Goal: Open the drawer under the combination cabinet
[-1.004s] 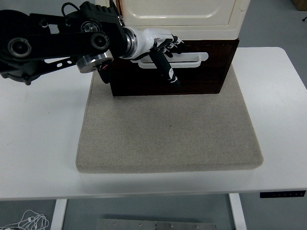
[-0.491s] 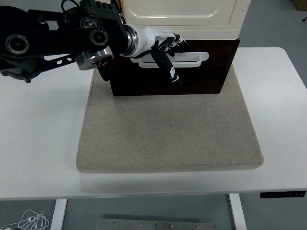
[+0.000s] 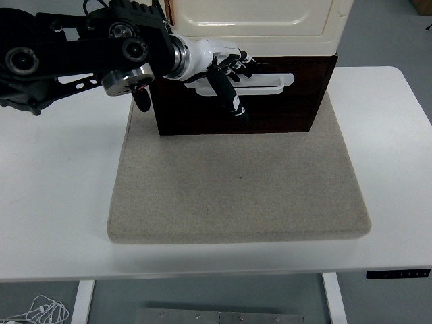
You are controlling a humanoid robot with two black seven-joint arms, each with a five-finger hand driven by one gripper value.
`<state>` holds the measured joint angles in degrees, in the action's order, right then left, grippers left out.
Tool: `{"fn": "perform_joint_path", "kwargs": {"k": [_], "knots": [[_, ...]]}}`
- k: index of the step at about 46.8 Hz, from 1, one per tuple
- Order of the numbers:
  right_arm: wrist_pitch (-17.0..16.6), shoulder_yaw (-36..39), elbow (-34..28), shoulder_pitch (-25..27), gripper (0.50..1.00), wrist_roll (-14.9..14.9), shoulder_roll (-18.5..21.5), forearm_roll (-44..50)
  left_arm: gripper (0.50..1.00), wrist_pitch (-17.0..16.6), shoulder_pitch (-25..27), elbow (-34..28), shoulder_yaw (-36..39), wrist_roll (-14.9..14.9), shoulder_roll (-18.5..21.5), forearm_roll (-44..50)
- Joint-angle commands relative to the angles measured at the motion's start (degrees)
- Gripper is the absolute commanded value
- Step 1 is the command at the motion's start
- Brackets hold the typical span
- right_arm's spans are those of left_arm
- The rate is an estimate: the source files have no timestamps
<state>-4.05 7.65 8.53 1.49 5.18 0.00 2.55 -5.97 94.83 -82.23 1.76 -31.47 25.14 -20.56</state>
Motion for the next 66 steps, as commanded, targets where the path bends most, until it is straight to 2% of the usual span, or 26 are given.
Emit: {"fn": "perform_joint_path", "kwargs": {"k": [1, 20, 39, 47, 61, 66], "knots": [[0.0, 0.0, 0.0, 0.0, 0.926, 0.0, 0.0, 0.0, 1.0, 0.5, 0.0, 0.3, 0.1, 0.0, 0.0, 0.0], [0.0, 0.0, 0.0, 0.0, 0.926, 0.0, 0.0, 0.0, 1.0, 5.2, 0.1, 2.2, 0.4, -0.1, 0.0, -0.2], [0.0, 0.0, 0.0, 0.0, 0.926, 0.0, 0.0, 0.0, 1.0, 7.0, 0.0, 2.4, 0.4, -0.1, -0.2, -0.3], [0.1, 0.0, 0.0, 0.0, 0.926, 0.0, 0.0, 0.0, 1.0, 8.9, 0.1, 2.9, 0.9, -0.1, -0.2, -0.3], [0.1, 0.0, 0.0, 0.0, 0.926, 0.0, 0.0, 0.0, 1.0, 9.4, 0.0, 3.7, 0.8, 0.0, -0.2, -1.3], [0.0, 0.0, 0.0, 0.0, 0.926, 0.0, 0.0, 0.0, 1.0, 11.2, 0.1, 3.7, 0.8, -0.1, -0.2, -1.3]]}}
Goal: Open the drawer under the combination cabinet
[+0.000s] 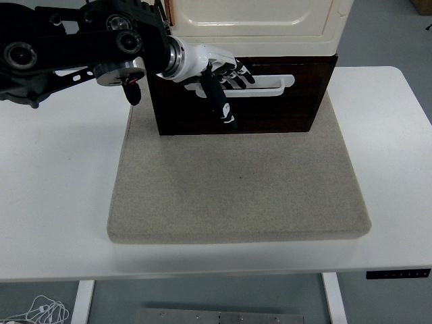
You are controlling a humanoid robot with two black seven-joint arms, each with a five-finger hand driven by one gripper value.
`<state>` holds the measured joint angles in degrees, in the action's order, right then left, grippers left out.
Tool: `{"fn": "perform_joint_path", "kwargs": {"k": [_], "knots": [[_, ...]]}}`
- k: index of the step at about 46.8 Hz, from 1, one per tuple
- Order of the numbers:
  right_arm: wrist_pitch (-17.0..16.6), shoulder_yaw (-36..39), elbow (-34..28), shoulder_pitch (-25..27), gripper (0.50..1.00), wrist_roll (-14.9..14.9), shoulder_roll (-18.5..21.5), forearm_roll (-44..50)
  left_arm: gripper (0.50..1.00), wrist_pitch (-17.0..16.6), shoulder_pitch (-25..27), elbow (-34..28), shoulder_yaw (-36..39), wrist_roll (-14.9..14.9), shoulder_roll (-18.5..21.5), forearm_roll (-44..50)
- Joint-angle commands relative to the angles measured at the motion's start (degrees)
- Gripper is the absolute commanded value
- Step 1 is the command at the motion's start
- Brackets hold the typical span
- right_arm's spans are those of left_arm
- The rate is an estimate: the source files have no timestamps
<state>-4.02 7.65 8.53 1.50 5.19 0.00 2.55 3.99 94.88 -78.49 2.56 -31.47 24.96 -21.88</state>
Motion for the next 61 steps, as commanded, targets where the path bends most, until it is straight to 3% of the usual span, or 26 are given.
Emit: {"fn": "perform_joint_path", "kwargs": {"k": [1, 43, 61], "knots": [[0.0, 0.0, 0.0, 0.0, 0.926, 0.0, 0.0, 0.0, 1.0, 1.5, 0.0, 0.0, 0.0, -0.1, 0.1, 0.0], [0.0, 0.0, 0.0, 0.0, 0.926, 0.0, 0.0, 0.0, 1.0, 14.0, 0.2, 0.4, -3.3, -0.1, 0.3, 0.9], [0.0, 0.0, 0.0, 0.0, 0.926, 0.0, 0.0, 0.0, 1.0, 16.8, 0.1, 0.2, -4.1, -0.1, 0.3, 1.0]]}}
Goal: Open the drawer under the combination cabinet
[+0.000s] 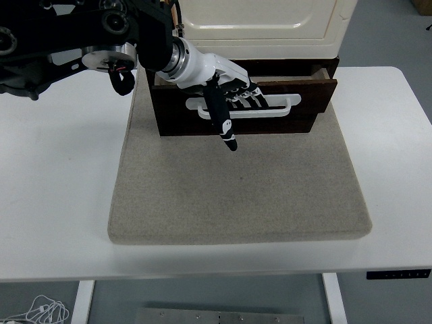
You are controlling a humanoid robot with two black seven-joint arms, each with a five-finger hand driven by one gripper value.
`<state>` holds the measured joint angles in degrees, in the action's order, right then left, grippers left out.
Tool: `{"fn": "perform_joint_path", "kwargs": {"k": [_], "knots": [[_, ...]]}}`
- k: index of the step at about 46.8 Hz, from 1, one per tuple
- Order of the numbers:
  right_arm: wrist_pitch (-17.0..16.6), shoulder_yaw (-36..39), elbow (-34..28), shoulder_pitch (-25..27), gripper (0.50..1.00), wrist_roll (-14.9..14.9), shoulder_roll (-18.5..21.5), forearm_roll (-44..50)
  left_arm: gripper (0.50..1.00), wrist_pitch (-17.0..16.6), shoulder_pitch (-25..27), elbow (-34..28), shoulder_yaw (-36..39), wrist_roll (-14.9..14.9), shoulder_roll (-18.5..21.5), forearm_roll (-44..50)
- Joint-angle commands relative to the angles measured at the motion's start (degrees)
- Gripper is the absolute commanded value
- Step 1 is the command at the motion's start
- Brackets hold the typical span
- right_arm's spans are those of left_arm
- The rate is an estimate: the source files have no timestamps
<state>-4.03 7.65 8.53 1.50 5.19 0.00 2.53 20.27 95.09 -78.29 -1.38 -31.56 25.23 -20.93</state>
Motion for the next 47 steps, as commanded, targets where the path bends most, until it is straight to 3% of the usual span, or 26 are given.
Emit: {"fn": "perform_joint_path", "kwargs": {"k": [1, 47], "knots": [[0.0, 0.0, 0.0, 0.0, 0.926, 0.0, 0.0, 0.0, 1.0, 0.6, -0.1, 0.0, -0.2, 0.0, 0.0, 0.0], [0.0, 0.0, 0.0, 0.0, 0.926, 0.0, 0.0, 0.0, 1.0, 11.2, -0.2, -0.5, -3.6, 0.0, 0.9, 1.3]]}}
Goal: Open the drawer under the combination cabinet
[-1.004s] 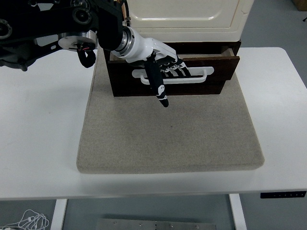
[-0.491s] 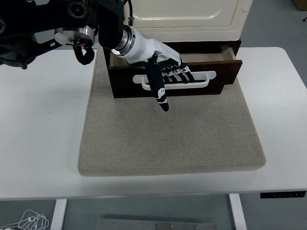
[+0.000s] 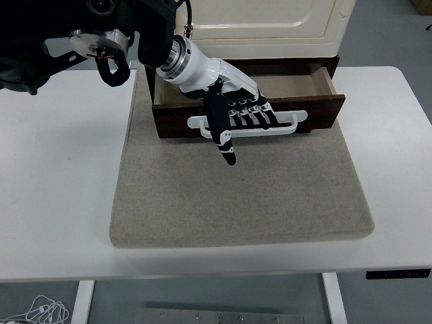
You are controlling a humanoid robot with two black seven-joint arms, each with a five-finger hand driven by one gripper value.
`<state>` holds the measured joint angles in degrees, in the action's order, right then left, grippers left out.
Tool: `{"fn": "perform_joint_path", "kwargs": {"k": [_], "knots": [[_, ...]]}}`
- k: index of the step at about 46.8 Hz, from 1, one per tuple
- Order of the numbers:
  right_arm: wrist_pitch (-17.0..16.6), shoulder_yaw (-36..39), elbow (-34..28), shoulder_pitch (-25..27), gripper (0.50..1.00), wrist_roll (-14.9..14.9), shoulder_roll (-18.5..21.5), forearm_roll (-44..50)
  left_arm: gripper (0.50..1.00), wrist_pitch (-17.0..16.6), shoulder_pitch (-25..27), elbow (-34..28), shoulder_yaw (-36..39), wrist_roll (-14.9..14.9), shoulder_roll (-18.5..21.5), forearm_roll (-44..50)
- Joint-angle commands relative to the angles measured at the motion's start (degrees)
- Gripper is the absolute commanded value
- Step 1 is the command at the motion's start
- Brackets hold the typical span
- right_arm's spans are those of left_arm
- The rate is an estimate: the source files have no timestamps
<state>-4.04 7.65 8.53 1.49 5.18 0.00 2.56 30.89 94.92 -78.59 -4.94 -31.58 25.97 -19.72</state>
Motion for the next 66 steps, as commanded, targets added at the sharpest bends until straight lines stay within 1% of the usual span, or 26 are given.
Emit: {"fn": "perform_joint_path", "kwargs": {"k": [1, 8, 20, 32, 36, 42, 50, 54, 59, 61, 63, 66], "knots": [[0.0, 0.0, 0.0, 0.0, 0.926, 0.0, 0.0, -0.1, 1.0, 0.7, 0.0, -0.2, -0.2, 0.0, 0.2, 0.1], [0.0, 0.0, 0.0, 0.0, 0.926, 0.0, 0.0, 0.0, 1.0, 1.6, 0.0, -0.2, -1.1, 0.0, 0.5, 0.1], [0.0, 0.0, 0.0, 0.0, 0.926, 0.0, 0.0, 0.0, 1.0, 1.6, 0.1, -0.8, -3.2, 0.0, 0.4, -0.1], [0.0, 0.0, 0.0, 0.0, 0.928, 0.0, 0.0, 0.0, 1.0, 2.2, 0.1, -1.6, -9.2, 0.0, 0.5, -0.1], [0.0, 0.0, 0.0, 0.0, 0.926, 0.0, 0.0, 0.0, 1.0, 2.9, -0.3, -1.6, -14.1, 0.1, 0.6, 0.2], [0.0, 0.0, 0.0, 0.0, 0.926, 0.0, 0.0, 0.0, 1.0, 2.2, -2.1, -0.3, -23.9, 0.3, 0.4, 2.8], [0.0, 0.0, 0.0, 0.0, 0.926, 0.0, 0.0, 0.0, 1.0, 0.6, -4.8, 5.9, -38.2, 0.7, -1.1, 5.5], [0.0, 0.0, 0.0, 0.0, 0.926, 0.0, 0.0, 0.0, 1.0, -0.3, -5.9, 9.2, -44.8, 1.1, -1.3, 5.6], [0.0, 0.0, 0.0, 0.0, 0.926, 0.0, 0.0, 0.0, 1.0, -0.6, -7.2, 13.2, -53.8, 1.4, -1.3, 5.6], [0.0, 0.0, 0.0, 0.0, 0.926, 0.0, 0.0, 0.0, 1.0, -0.6, -7.9, 14.9, -57.0, 2.0, -1.3, 5.5], [0.0, 0.0, 0.0, 0.0, 0.926, 0.0, 0.0, 0.0, 1.0, -0.7, -8.4, 16.4, -59.5, 3.4, -1.2, 4.8], [0.0, 0.0, 0.0, 0.0, 0.926, 0.0, 0.0, 0.0, 1.0, -1.1, -9.0, 19.3, -61.6, 7.2, -0.8, 4.8]]}}
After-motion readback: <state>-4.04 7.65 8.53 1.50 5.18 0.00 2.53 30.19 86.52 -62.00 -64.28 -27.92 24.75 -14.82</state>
